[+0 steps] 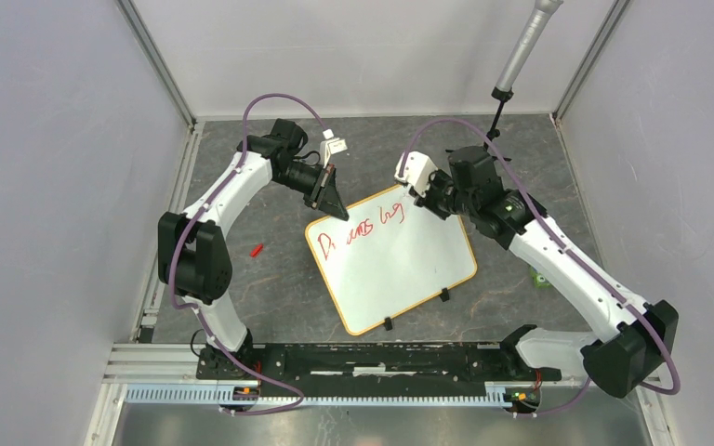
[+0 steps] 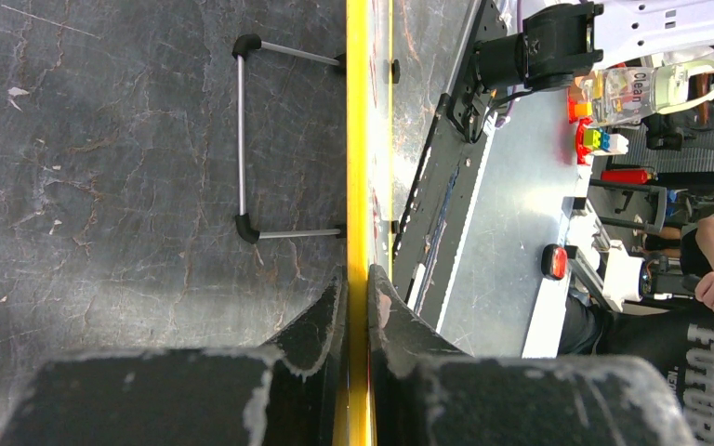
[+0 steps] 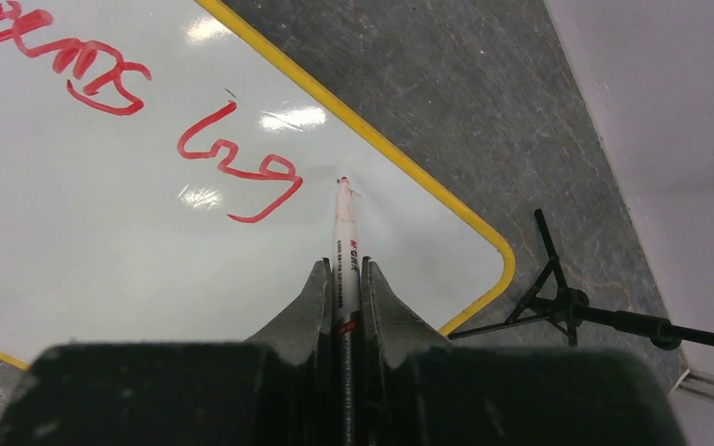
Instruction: Write a sentence on the whiteboard
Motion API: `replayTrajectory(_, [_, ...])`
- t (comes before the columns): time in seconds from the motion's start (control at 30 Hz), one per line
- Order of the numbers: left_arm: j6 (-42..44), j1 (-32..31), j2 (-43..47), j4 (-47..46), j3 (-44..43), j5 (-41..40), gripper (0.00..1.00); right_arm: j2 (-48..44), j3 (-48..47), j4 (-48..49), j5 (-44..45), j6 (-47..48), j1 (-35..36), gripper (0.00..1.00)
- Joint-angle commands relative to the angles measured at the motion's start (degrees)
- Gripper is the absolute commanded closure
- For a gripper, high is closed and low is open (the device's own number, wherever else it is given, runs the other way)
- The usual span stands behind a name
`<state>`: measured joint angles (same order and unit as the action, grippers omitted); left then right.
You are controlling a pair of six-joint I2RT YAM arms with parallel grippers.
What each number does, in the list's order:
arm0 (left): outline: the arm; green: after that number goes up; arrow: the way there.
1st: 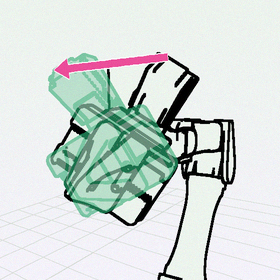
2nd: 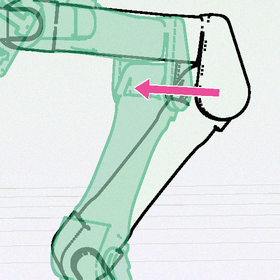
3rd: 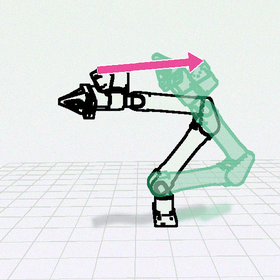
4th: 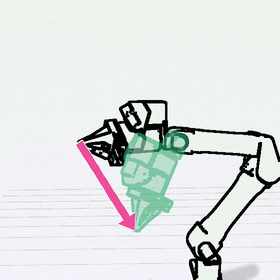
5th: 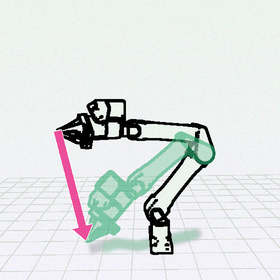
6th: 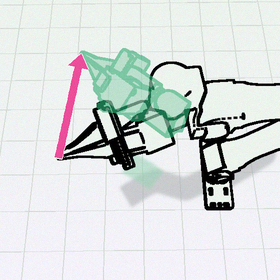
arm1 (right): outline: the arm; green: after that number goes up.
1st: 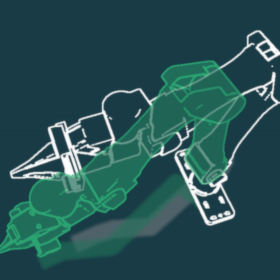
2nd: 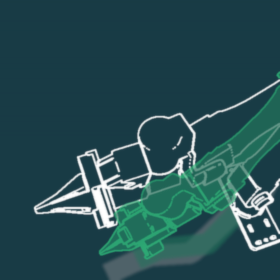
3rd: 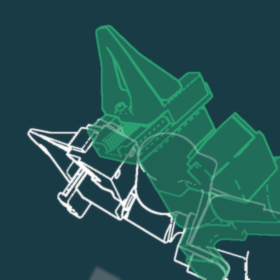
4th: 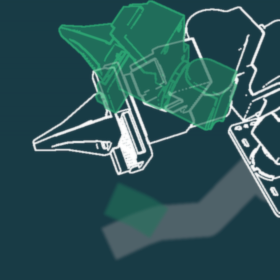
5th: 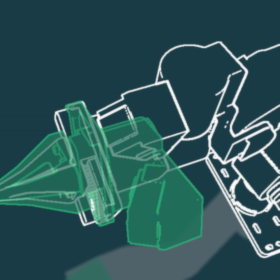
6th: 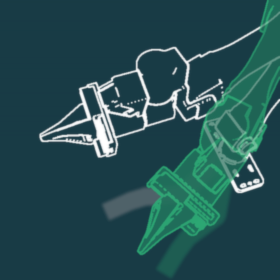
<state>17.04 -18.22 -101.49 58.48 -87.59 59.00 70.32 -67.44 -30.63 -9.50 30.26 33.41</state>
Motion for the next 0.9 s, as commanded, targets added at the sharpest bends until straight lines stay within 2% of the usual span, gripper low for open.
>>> replayTrajectory(0.0, [3.43,-2.13,-1.08,1.57,0.4,-2.54,0.97,0.76,-2.0,2.24,1.26,-0.13,-0.36,1.0])
replayTrajectory(0.57, [3.43,-2.17,-1.27,1.55,0.23,-2.52,0.98,-2.04,4.87,0.34,-0.62,0.29,-0.36,1.0])
replayTrajectory(0.87, [3.44,-2.16,-1.28,1.55,0.23,-2.49,0.98,-3.32,5.46,-0.68,-2.5,-0.03,-0.19,1.0])
